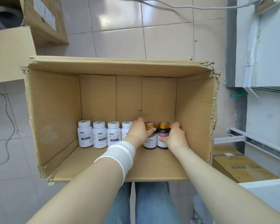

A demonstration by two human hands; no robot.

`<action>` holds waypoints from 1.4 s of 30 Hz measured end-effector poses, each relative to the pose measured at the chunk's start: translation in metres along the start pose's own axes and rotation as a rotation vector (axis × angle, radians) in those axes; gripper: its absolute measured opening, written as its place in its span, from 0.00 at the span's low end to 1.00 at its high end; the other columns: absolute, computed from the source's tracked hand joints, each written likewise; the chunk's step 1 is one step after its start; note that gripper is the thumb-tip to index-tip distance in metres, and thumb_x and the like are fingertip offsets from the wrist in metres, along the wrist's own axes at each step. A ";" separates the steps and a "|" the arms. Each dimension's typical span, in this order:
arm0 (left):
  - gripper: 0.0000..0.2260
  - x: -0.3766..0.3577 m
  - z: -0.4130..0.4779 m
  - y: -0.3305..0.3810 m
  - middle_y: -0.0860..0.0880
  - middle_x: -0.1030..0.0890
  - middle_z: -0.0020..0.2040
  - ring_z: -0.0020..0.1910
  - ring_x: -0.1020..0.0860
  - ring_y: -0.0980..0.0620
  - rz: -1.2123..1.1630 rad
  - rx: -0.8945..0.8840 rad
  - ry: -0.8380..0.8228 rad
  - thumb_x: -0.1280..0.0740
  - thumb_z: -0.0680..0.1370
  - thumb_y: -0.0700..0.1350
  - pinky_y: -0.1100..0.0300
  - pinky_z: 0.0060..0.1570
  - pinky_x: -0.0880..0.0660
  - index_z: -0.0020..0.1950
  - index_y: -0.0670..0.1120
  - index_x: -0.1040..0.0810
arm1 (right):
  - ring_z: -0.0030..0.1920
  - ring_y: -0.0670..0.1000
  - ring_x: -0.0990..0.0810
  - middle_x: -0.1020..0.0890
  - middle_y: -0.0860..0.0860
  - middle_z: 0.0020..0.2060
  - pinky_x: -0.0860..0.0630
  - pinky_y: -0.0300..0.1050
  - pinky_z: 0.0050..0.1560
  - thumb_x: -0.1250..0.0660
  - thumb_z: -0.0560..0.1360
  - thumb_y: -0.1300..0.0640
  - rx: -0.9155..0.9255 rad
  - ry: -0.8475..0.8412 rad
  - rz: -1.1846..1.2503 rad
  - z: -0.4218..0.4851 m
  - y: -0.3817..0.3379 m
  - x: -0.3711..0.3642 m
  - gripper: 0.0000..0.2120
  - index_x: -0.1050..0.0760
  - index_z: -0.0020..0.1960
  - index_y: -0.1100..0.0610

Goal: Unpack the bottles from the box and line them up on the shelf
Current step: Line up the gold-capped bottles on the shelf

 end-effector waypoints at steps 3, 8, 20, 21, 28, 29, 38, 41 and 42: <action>0.26 0.003 -0.006 0.005 0.42 0.25 0.64 0.62 0.26 0.44 0.006 -0.004 0.005 0.31 0.75 0.50 0.56 0.59 0.29 0.68 0.41 0.34 | 0.62 0.60 0.26 0.26 0.60 0.61 0.28 0.49 0.57 0.26 0.69 0.59 0.011 -0.010 -0.011 -0.001 -0.001 -0.001 0.27 0.35 0.63 0.64; 0.23 0.032 -0.031 0.009 0.43 0.23 0.62 0.60 0.25 0.44 -0.006 -0.034 0.089 0.32 0.76 0.51 0.55 0.56 0.28 0.66 0.42 0.33 | 0.58 0.58 0.24 0.28 0.58 0.60 0.27 0.48 0.58 0.25 0.67 0.51 0.085 -0.089 -0.072 -0.020 -0.008 -0.001 0.28 0.29 0.62 0.61; 0.17 0.145 -0.189 0.060 0.50 0.22 0.53 0.51 0.24 0.53 -0.323 -0.363 0.101 0.31 0.75 0.49 0.60 0.46 0.24 0.62 0.46 0.26 | 0.60 0.52 0.24 0.22 0.50 0.58 0.29 0.51 0.64 0.22 0.63 0.54 0.276 -0.097 0.568 -0.178 -0.020 0.066 0.30 0.29 0.62 0.52; 0.16 0.150 -0.204 0.066 0.48 0.21 0.53 0.51 0.23 0.53 -0.346 -0.396 0.080 0.30 0.75 0.49 0.58 0.48 0.24 0.61 0.47 0.25 | 0.60 0.52 0.24 0.22 0.51 0.59 0.29 0.52 0.65 0.22 0.63 0.54 0.286 -0.055 0.628 -0.196 -0.017 0.072 0.30 0.30 0.62 0.52; 0.09 0.153 -0.334 0.115 0.52 0.21 0.44 0.43 0.24 0.58 -0.332 -0.698 -0.100 0.35 0.77 0.50 0.72 0.30 0.28 0.54 0.48 0.27 | 0.48 0.50 0.22 0.21 0.55 0.52 0.26 0.46 0.52 0.30 0.72 0.55 0.295 0.208 1.223 -0.337 0.015 0.065 0.13 0.28 0.54 0.53; 0.08 0.149 -0.356 0.122 0.52 0.21 0.44 0.43 0.23 0.57 -0.318 -0.738 -0.141 0.35 0.78 0.50 0.73 0.31 0.28 0.53 0.48 0.27 | 0.46 0.50 0.22 0.21 0.55 0.50 0.26 0.47 0.51 0.32 0.73 0.54 0.295 0.212 1.326 -0.355 0.019 0.059 0.11 0.28 0.54 0.52; 0.08 0.055 -0.534 0.165 0.48 0.19 0.44 0.38 0.19 0.55 -0.139 -0.955 -0.440 0.38 0.79 0.52 0.61 0.40 0.23 0.49 0.48 0.29 | 0.35 0.51 0.19 0.19 0.57 0.44 0.19 0.46 0.39 0.37 0.76 0.56 0.481 0.554 1.713 -0.528 0.112 0.076 0.14 0.31 0.59 0.62; 0.06 0.001 -0.612 0.168 0.48 0.19 0.46 0.41 0.18 0.53 -0.091 -1.046 -0.582 0.38 0.79 0.49 0.57 0.46 0.21 0.50 0.47 0.29 | 0.40 0.51 0.18 0.20 0.56 0.47 0.19 0.45 0.42 0.35 0.73 0.53 0.526 0.732 1.744 -0.592 0.170 0.074 0.18 0.31 0.60 0.61; 0.06 -0.017 -0.639 0.166 0.49 0.18 0.46 0.41 0.19 0.53 -0.063 -1.078 -0.617 0.37 0.79 0.49 0.57 0.47 0.21 0.49 0.47 0.28 | 0.43 0.51 0.19 0.20 0.55 0.48 0.19 0.44 0.42 0.35 0.73 0.54 0.539 0.782 1.758 -0.613 0.190 0.071 0.20 0.32 0.62 0.61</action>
Point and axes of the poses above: each hand's wrist, its own z-axis towards the middle knuckle, its own x-axis out of the back of the hand, y = z × x, the point moved 9 cm from there along z, towards the middle knuckle
